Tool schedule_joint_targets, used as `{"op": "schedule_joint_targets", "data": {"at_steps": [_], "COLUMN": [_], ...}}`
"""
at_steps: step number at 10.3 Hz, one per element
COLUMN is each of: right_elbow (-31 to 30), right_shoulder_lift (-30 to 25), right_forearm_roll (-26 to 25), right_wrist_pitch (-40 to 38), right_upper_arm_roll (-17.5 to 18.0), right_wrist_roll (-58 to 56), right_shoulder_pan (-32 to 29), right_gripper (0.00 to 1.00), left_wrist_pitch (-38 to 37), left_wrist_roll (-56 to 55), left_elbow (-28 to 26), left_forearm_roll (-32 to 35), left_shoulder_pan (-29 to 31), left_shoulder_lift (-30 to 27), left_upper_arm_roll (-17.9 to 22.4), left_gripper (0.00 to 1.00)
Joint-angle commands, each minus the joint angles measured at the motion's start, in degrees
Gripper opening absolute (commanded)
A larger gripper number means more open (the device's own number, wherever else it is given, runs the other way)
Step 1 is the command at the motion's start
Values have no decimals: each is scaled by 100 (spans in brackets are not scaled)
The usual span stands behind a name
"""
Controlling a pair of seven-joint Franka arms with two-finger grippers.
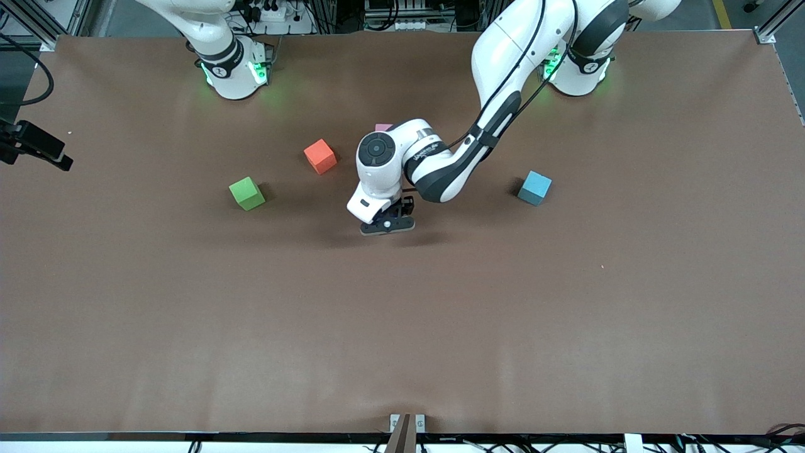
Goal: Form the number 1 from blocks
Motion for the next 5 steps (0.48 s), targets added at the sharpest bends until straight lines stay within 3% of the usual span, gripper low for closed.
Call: {"op": "schedule_joint_targets", "data": {"at_steps": [1, 5], "right_elbow": [-48, -48], "right_shoulder_lift": [-81, -72], "right_forearm_roll": [56, 56], "right_wrist_pitch": [-39, -39], "right_upper_arm_roll": [-23, -23], "right_wrist_roll": [-53, -45], "right_shoulder_pan": [18, 18], "right_gripper": [100, 100], "left_wrist_pitch": [15, -63], "left_wrist_roll": [-52, -60], "left_elbow": [65, 65], "left_forearm_roll": [112, 121], "left_shoulder_pan": [-117, -118], "left_shoulder_lift": [74, -13], "left_upper_arm_roll": [67, 67], "left_gripper": [100, 100]}}
